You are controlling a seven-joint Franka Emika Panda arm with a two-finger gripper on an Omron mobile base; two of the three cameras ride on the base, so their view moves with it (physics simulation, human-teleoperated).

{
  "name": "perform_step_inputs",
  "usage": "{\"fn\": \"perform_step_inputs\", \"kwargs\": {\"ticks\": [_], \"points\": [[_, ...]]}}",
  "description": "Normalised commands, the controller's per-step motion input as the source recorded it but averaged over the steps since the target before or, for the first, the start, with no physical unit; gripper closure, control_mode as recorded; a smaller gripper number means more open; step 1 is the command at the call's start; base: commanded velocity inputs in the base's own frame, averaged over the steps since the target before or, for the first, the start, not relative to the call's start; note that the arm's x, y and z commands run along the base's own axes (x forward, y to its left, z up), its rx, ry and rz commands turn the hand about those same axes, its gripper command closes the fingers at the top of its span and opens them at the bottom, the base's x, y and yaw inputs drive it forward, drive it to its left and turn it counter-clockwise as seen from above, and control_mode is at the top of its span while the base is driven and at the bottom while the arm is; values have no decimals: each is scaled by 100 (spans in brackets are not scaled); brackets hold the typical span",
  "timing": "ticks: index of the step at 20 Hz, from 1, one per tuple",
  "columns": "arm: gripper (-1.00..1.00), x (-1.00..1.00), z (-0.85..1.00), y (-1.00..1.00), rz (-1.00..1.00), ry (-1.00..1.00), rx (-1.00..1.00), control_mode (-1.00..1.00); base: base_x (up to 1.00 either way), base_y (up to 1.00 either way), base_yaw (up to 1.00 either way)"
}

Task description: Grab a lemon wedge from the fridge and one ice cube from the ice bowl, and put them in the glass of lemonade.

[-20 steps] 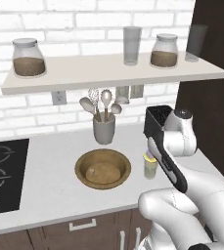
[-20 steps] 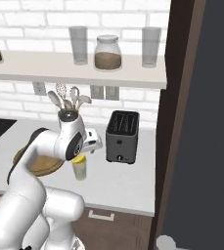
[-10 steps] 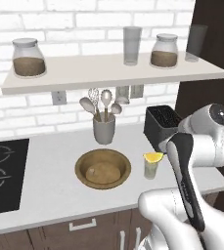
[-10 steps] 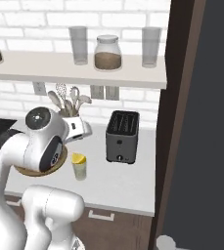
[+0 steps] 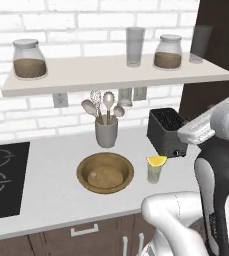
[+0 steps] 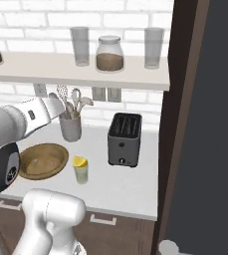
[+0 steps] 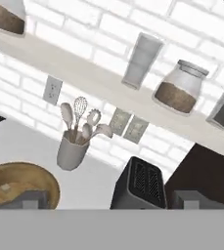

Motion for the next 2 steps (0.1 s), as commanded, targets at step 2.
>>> {"fn": "perform_step_inputs", "kwargs": {"ticks": [2], "points": [[-100, -50, 50, -25, 1, -41, 18, -100, 0, 0, 0]]}}
